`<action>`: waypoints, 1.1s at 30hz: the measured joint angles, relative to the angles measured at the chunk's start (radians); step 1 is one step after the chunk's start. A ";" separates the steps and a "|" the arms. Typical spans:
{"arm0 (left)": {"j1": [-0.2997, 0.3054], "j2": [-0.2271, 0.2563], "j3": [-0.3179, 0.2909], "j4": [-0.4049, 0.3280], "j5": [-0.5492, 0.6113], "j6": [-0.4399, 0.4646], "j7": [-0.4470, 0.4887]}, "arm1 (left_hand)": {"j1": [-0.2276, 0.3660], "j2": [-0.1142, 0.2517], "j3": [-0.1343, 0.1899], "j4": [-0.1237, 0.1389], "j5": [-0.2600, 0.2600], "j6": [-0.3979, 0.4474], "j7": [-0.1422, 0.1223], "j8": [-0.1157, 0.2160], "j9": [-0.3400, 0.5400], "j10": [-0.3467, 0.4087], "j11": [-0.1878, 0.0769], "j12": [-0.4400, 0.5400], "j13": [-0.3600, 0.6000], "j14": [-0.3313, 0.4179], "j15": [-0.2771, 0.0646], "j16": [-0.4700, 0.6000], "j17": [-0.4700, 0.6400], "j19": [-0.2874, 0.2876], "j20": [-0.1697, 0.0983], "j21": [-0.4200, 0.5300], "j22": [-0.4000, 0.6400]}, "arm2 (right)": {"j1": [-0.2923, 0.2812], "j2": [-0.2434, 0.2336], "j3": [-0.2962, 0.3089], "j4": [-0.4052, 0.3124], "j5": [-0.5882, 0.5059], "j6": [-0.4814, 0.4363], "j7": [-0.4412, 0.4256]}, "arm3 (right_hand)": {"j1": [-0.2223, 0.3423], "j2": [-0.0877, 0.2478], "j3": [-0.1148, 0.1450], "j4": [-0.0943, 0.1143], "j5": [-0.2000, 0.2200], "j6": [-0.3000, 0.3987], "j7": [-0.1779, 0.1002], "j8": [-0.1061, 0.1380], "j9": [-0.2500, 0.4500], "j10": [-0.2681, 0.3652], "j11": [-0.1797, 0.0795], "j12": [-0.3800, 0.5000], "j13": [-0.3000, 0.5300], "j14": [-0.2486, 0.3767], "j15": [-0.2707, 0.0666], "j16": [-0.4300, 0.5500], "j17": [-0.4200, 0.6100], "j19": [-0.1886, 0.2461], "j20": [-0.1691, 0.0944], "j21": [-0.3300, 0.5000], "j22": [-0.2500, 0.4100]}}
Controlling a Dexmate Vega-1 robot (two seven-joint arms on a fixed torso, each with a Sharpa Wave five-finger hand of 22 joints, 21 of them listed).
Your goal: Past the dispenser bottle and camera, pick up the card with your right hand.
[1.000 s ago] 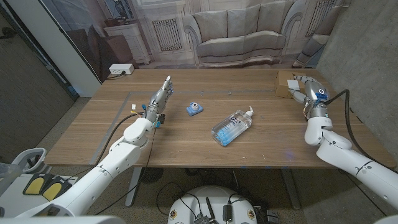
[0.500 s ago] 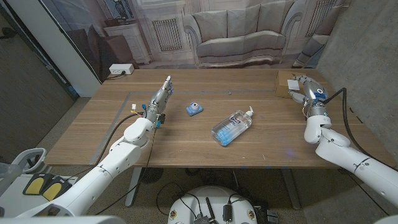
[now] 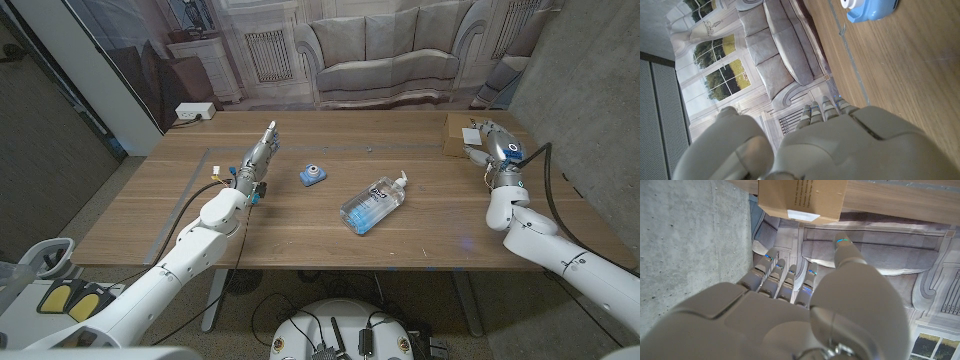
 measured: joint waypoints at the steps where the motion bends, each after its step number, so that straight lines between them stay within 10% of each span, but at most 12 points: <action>1: 0.000 0.001 0.000 -0.002 0.000 0.001 0.001 | 0.000 0.000 0.000 0.000 0.000 0.000 0.000 0.000 0.000 0.000 0.000 0.000 0.000 0.000 0.000 0.000 0.000 0.000 0.000 -0.002 0.000 | 0.005 0.004 -0.004 0.006 -0.001 0.000 -0.003 | 0.000 0.000 -0.002 0.002 0.001 0.003 0.003 0.002 0.003 -0.002 0.002 0.000 0.000 0.000 0.000 0.000 0.000 0.004 0.003 0.000 0.002; 13: 0.003 0.006 -0.003 -0.008 0.000 0.004 0.004 | 0.000 0.000 -0.001 -0.001 0.000 0.000 0.000 0.000 0.000 0.000 0.000 0.000 0.000 -0.005 0.005 0.000 0.000 0.000 0.000 -0.007 0.000 | 0.037 0.023 -0.027 0.042 -0.007 0.001 -0.016 | 0.000 0.000 -0.012 0.012 0.025 -0.020 0.010 0.041 0.059 -0.020 0.013 0.010 0.016 0.021 0.000 0.009 0.006 0.020 0.001 -0.001 0.005; 22: 0.004 0.006 -0.006 -0.008 -0.002 0.004 0.004 | 0.000 0.005 -0.004 -0.004 0.000 0.000 0.000 0.000 0.000 0.000 0.000 0.000 0.000 -0.005 0.005 0.000 0.000 0.000 0.000 -0.007 0.000 | 0.053 0.035 -0.035 0.062 -0.013 -0.016 -0.039 | 0.008 0.008 -0.039 0.033 0.060 -0.123 0.033 0.141 0.237 -0.039 0.018 0.045 0.078 0.070 0.002 0.028 0.032 0.050 0.000 -0.007 0.005; 29: 0.004 0.005 -0.006 0.000 -0.005 0.003 0.003 | 0.003 0.008 -0.007 -0.001 0.000 0.000 0.000 0.000 0.000 0.000 0.000 0.000 0.000 -0.005 0.005 0.000 0.000 0.000 0.000 -0.007 0.000 | 0.064 0.042 -0.044 0.077 -0.013 -0.025 -0.045 | 0.020 0.018 -0.096 0.040 0.113 -0.173 0.028 0.352 0.528 -0.209 0.059 0.053 0.185 -0.005 0.000 0.008 0.064 0.054 0.003 -0.041 0.010; 33: 0.003 0.003 -0.006 0.005 -0.006 0.002 0.001 | 0.003 0.008 -0.007 -0.001 0.000 0.000 0.000 0.000 0.000 0.000 0.000 0.000 0.000 -0.005 0.005 0.000 0.000 0.000 0.000 -0.007 0.000 | 0.067 0.044 -0.047 0.083 -0.012 -0.028 -0.052 | 0.027 0.015 -0.106 0.042 0.120 -0.173 0.028 0.397 0.580 -0.242 0.070 0.053 0.209 -0.039 0.002 0.005 0.070 0.054 0.003 -0.047 0.010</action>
